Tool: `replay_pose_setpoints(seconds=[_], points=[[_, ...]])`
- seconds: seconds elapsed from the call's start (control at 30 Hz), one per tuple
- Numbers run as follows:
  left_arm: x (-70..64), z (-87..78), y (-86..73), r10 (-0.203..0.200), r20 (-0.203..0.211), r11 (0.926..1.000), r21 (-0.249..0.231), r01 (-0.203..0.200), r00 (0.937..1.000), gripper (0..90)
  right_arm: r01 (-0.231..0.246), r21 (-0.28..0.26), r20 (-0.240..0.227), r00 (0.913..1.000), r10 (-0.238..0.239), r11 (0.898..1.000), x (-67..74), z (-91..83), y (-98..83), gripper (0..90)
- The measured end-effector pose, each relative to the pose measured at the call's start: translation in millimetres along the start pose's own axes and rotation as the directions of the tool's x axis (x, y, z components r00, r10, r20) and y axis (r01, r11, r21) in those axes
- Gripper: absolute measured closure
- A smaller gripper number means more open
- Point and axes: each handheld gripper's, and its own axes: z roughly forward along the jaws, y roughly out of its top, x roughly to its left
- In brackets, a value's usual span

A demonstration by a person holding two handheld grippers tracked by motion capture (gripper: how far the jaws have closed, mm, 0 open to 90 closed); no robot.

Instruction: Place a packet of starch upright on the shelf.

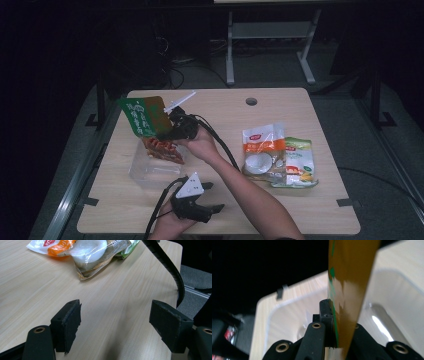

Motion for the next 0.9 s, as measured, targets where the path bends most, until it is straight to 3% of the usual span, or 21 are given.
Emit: replay_pose_setpoints(seconds=[0.2, 0.27, 0.33, 0.5, 0.57, 0.63, 0.8, 0.9], points=[[-1.2, -0.1, -0.6, -0.01, 0.003, 1.0, -0.002, 0.01, 0.9999, 24.9, 0.012, -0.035, 0.034, 0.9994, -0.011, 0.999, -8.6, 9.3, -11.5, 89.8], [-1.2, -0.5, -0.7, -0.011, 0.002, 0.9999, 0.0, 0.011, 0.9999, 24.9, -0.017, -0.039, 0.016, 0.9997, 0.018, 0.999, -14.7, 12.2, -19.2, 89.8], [-0.8, -0.8, -0.8, -0.008, 0.0, 1.0, -0.002, 0.008, 1.0, 24.9, 0.001, -0.043, 0.044, 0.999, 0.001, 0.999, -16.3, 13.0, -24.3, 89.8], [-1.0, -0.9, -0.6, -0.006, -0.001, 1.0, -0.002, 0.006, 1.0, 24.9, 0.043, -0.05, 0.053, 0.9978, -0.04, 0.998, -15.4, 12.0, -29.2, 89.7], [-1.4, -0.2, -0.8, -0.004, -0.001, 1.0, -0.001, 0.004, 1.0, 24.9, 0.086, -0.035, 0.084, 0.9931, -0.083, 0.996, -14.8, 12.0, -30.7, 89.6], [-1.7, 0.2, -0.7, -0.002, 0.001, 1.0, 0.002, 0.002, 1.0, 24.9, 0.087, -0.025, 0.1, 0.9914, -0.084, 0.996, -14.1, 12.6, -31.5, 89.7], [-1.8, 0.7, -0.8, -0.003, 0.0, 1.0, 0.003, 0.003, 1.0, 24.9, 0.092, -0.008, 0.099, 0.9909, -0.09, 0.996, -14.7, 13.6, -31.8, 88.9], [-1.6, 0.7, -0.9, -0.007, 0.001, 1.0, 0.001, 0.007, 1.0, 24.9, 0.079, 0.023, 0.055, 0.9953, -0.08, 0.997, -17.5, 13.3, -30.2, 76.3]])
